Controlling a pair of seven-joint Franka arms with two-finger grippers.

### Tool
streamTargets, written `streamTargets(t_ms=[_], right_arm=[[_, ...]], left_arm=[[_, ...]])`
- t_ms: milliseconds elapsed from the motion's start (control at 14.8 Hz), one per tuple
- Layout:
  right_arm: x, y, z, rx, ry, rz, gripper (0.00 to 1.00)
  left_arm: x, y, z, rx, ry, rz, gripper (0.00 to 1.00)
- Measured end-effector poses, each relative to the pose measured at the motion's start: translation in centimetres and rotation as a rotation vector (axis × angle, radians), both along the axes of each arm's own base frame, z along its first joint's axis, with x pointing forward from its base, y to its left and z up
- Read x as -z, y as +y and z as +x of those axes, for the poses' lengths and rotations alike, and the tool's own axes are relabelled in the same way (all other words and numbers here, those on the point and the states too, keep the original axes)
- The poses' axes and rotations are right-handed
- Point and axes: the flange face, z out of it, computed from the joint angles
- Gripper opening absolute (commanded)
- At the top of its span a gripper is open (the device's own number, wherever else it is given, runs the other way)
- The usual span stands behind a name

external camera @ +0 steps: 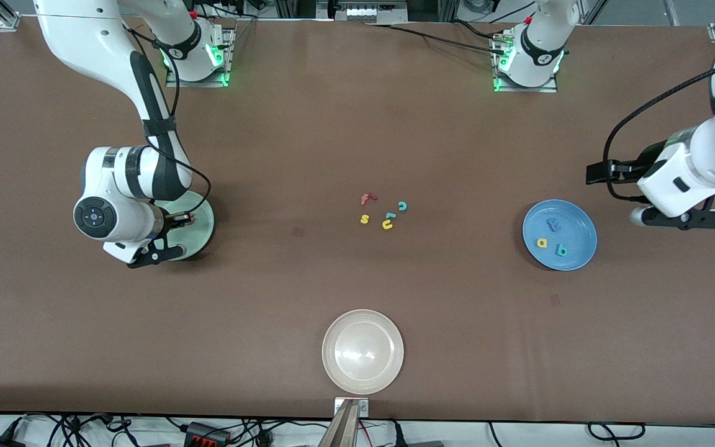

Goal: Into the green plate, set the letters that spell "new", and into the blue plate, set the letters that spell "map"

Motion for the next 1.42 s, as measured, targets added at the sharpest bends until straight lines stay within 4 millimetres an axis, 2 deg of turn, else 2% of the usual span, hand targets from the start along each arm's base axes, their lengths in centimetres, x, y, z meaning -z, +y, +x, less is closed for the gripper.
streamTargets(t_ms=[270, 472, 540, 607, 675, 877, 945, 1080, 1282, 1417], right_arm=[[1.6, -0.2, -0.1, -0.008, -0.055, -0.007, 0.17], [3.2, -0.1, 0.0, -0.016, -0.073, -0.018, 0.18], [3.7, -0.1, 0.1, -0.018, -0.076, -0.022, 0.33], [4.1, -0.1, 0.1, -0.020, -0.079, -0.024, 0.79], [4.2, -0.1, 0.1, -0.021, -0.081, -0.024, 1.00], [3.1, 0.1, 0.2, -0.014, -0.076, -0.016, 1.00], [1.9, 0.1, 0.3, -0.005, -0.068, -0.007, 1.00], [-2.2, 0.2, 0.7, 0.031, -0.072, 0.017, 1.00], [-10.1, -0.2, 0.8, 0.100, -0.101, 0.063, 1.00], [-14.9, -1.3, 0.8, 0.150, -0.091, 0.081, 1.00]], left_arm=[[-2.3, -0.2, -1.7, -0.012, -0.064, 0.019, 1.00], [-2.5, 0.8, -3.3, 0.001, -0.146, 0.014, 1.00], [-2.5, 1.1, -3.8, -0.003, -0.170, 0.012, 1.00], [-2.6, 1.3, -4.3, -0.004, -0.188, 0.011, 1.00], [-2.6, 1.4, -4.7, -0.001, -0.200, 0.009, 1.00], [-2.5, 1.1, -5.3, 0.019, -0.221, 0.005, 1.00], [-2.5, 0.8, -5.3, 0.026, -0.221, 0.005, 1.00], [-2.5, 0.4, -5.4, 0.034, -0.222, 0.005, 1.00], [-3.1, 0.3, -5.7, 0.076, -0.233, -0.001, 1.00], [-3.5, 0.4, -5.9, 0.130, -0.239, -0.008, 1.00]])
